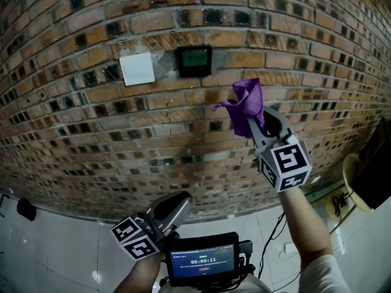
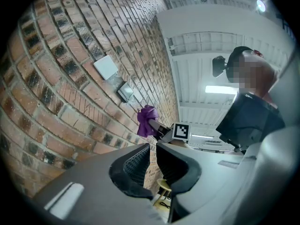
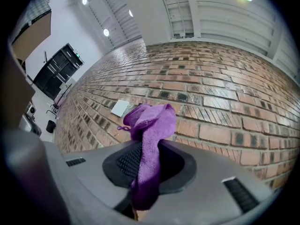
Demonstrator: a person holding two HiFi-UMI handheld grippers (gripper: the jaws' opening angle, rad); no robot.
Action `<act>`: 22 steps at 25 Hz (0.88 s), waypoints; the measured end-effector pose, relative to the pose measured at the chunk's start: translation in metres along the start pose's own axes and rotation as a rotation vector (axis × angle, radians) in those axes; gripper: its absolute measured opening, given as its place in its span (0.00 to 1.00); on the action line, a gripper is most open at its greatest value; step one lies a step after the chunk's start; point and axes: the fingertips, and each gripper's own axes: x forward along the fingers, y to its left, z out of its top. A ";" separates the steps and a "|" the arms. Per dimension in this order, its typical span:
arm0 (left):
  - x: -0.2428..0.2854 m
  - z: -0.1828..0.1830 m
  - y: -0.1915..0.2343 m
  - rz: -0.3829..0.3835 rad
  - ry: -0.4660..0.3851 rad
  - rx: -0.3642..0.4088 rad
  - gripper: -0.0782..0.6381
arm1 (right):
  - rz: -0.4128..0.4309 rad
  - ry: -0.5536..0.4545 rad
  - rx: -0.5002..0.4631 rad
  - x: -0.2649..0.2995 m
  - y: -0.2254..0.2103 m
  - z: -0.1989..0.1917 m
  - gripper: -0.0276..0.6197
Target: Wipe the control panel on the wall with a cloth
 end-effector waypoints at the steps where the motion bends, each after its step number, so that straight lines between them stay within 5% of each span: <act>1: 0.000 0.000 0.000 0.000 0.000 0.000 0.15 | 0.002 0.001 0.004 -0.002 0.002 -0.001 0.18; 22: -0.002 -0.006 0.002 0.012 -0.007 -0.022 0.15 | 0.020 0.066 0.083 -0.037 0.024 -0.039 0.18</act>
